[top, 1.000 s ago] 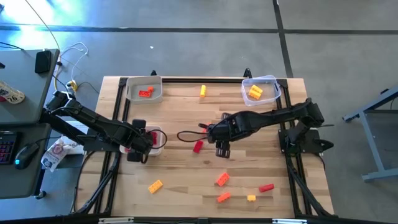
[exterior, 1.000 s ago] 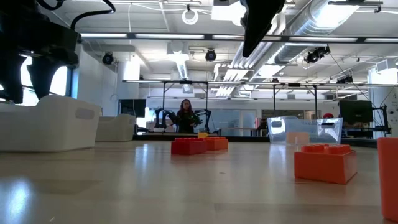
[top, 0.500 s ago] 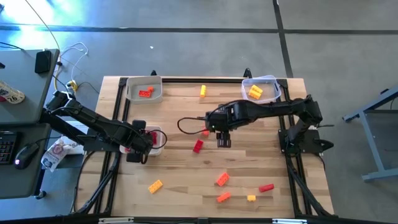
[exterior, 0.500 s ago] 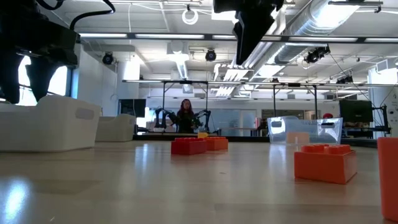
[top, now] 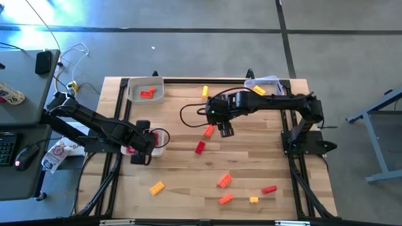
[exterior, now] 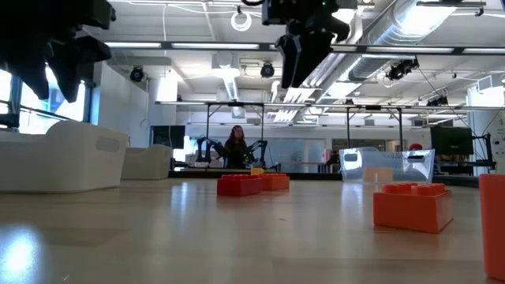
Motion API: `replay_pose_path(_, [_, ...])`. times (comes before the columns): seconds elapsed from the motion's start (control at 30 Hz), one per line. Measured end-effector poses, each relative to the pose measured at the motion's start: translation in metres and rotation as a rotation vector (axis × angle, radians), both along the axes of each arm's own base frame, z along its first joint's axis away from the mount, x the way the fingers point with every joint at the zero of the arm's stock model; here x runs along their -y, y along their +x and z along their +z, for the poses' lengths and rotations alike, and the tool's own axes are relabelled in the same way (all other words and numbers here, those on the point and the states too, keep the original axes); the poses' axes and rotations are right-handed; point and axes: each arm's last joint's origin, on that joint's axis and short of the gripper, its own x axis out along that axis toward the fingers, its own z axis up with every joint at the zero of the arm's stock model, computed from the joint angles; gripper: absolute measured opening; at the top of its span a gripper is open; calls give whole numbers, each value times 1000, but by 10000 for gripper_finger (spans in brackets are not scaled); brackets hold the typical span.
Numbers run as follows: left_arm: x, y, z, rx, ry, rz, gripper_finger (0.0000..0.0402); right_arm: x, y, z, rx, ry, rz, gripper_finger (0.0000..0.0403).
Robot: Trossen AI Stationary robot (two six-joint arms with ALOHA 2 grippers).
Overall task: Sort & place blocks by color
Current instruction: Put the orange game piece into the gray bin
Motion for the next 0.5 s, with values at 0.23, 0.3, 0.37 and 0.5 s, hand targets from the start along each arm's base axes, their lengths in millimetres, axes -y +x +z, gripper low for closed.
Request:
replay_pose_path(0.23, [0, 1, 1, 5, 3, -7, 200, 4, 14, -24, -76, -35, 119, 220])
replay_pose_path(0.3, [0, 1, 1, 5, 4, -7, 200, 4, 18, -31, -102, -43, 154, 220])
replay_pose_path(0.37, [0, 1, 1, 5, 4, -7, 200, 5, 22, -39, -128, -48, 182, 220])
replay_pose_path(0.5, [0, 1, 2, 6, 6, -6, 200, 5, 29, -56, -178, -59, 228, 220])
